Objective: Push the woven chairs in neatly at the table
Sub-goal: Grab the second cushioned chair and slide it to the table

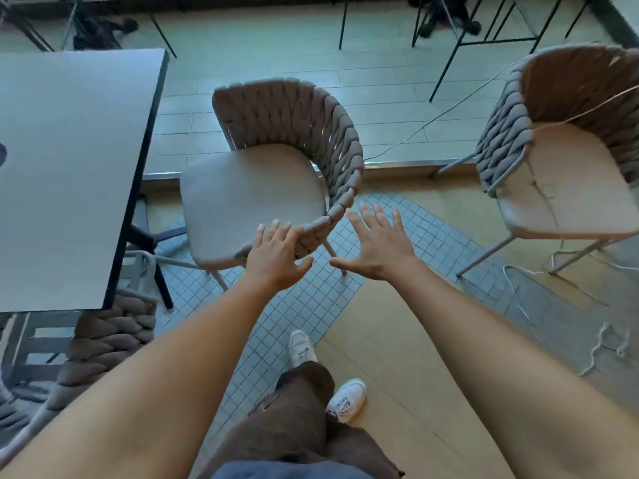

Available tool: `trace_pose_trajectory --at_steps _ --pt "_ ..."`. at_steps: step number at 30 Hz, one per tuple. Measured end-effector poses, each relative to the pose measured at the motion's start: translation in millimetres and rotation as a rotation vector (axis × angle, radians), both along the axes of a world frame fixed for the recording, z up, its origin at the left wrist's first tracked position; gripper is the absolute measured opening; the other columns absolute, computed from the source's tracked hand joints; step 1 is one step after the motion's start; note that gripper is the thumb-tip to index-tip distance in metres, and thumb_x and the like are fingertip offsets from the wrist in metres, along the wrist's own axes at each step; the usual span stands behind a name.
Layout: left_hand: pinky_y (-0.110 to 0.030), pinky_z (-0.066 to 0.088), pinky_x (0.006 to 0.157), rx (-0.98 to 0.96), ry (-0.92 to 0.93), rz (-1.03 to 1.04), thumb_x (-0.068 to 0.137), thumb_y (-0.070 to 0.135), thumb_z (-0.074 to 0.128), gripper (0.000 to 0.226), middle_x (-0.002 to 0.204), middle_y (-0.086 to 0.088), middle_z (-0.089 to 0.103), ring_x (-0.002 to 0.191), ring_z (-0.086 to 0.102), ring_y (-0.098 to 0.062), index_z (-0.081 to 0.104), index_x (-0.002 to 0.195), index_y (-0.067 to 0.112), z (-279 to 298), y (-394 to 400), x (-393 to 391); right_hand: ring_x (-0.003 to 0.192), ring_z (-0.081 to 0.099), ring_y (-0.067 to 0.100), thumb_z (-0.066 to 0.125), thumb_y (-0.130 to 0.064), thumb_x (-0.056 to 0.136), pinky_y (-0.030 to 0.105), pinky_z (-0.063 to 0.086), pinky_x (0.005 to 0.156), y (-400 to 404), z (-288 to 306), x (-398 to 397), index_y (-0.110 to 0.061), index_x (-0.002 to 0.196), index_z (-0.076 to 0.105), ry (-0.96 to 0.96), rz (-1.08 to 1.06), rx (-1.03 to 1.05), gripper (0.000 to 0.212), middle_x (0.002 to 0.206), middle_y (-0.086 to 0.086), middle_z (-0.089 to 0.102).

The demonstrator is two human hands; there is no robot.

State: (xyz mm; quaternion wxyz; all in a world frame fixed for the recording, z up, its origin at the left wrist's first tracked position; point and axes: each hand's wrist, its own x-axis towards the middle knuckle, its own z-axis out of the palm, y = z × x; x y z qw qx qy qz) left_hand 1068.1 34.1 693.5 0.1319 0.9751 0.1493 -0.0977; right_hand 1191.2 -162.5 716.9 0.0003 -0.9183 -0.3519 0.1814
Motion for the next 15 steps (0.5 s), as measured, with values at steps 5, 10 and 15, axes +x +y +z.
trace_pose_trajectory --at_steps 5,10,15 --pt "-0.049 0.001 0.126 -0.016 0.053 0.075 0.093 0.061 0.052 0.077 0.164 -0.006 0.031 0.155 0.014 -0.027 0.031 0.157 0.024 -19 11 33 0.155 -0.007 0.03 0.04 -0.093 0.076 0.058 -0.008 0.121 15 -17 45 -0.027 0.162 -0.003 0.029 0.046 -0.005 0.116 0.17 0.007 -0.004" --pt "-0.05 0.003 0.126 -0.064 0.118 0.153 0.093 0.061 0.052 0.079 0.165 -0.005 0.028 0.155 0.014 -0.026 0.027 0.158 0.024 -43 18 72 0.155 -0.006 0.031 0.041 -0.092 0.076 0.058 -0.007 0.121 32 -35 89 -0.027 0.161 -0.002 0.047 0.128 -0.046 0.116 0.17 0.007 -0.003" --pt "-0.049 0.004 0.126 -0.121 0.179 0.165 0.093 0.061 0.053 0.081 0.166 -0.004 0.026 0.155 0.013 -0.025 0.024 0.159 0.024 -64 13 102 0.155 -0.008 0.027 0.042 -0.093 0.076 0.057 -0.007 0.122 54 -55 134 -0.026 0.162 0.0 0.058 0.188 -0.06 0.117 0.17 0.005 -0.003"
